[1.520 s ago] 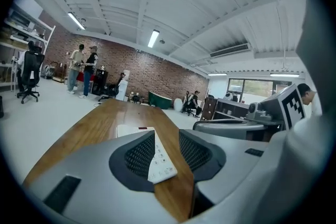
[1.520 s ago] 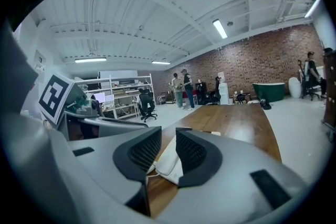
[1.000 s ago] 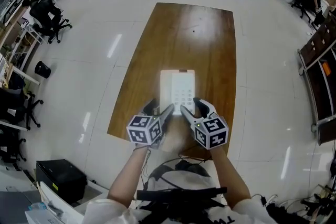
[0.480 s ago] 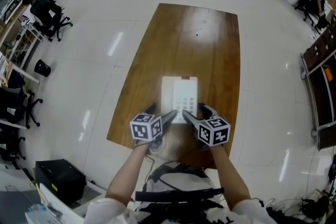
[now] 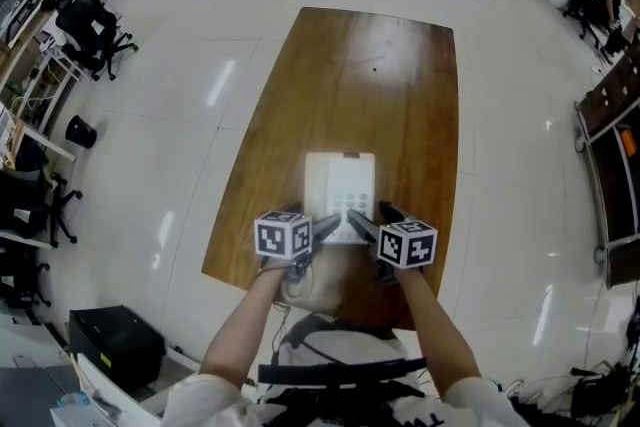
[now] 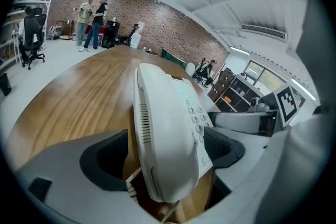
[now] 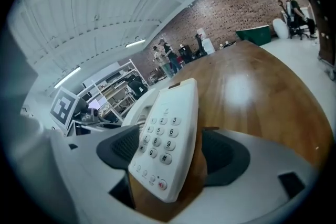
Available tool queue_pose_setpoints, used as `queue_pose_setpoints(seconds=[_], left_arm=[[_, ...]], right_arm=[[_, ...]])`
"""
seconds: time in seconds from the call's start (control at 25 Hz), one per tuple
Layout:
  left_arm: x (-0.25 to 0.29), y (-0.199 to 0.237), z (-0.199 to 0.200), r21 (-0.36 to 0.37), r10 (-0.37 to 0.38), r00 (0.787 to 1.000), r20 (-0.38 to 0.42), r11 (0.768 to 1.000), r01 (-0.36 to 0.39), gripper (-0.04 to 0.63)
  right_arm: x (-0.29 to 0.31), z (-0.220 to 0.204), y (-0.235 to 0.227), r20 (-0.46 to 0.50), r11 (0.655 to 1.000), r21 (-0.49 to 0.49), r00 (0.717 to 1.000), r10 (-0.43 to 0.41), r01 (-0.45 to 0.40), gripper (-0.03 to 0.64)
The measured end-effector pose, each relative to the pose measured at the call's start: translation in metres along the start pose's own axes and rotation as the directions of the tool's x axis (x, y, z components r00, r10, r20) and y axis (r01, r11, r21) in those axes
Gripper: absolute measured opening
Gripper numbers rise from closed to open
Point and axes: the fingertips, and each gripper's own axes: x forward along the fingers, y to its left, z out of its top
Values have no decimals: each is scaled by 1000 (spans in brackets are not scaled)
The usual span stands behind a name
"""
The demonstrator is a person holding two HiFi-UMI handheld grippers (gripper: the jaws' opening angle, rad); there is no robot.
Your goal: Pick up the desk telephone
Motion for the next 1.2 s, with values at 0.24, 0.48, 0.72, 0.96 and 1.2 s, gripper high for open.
queue_pose_setpoints(seconds=[0.24,0.48,0.72,0.96,1.2], left_arm=[[12,-2,-5,39,-3,999,-47,999,5,411],[17,-3,-3,21,-25,997,-74,999,27,403],[22,-3,-1,10,-54,993,-101,998,55,411],[22,-1,1,-1,-44,996,-82,999,44,393],[18,0,-1,-27,-10,999,-45,1000,9,382]], right_arm=[[20,-5,-15,-53,1000,10,999,-3,4,364],[31,1,-10,-87,1000,-8,996,25,-26,360],[38,0,-14,-180,999,10,982,54,-53,338],[39,1,-16,-174,999,4,984,47,-47,328],[38,0,-16,-144,999,7,989,46,-45,314]])
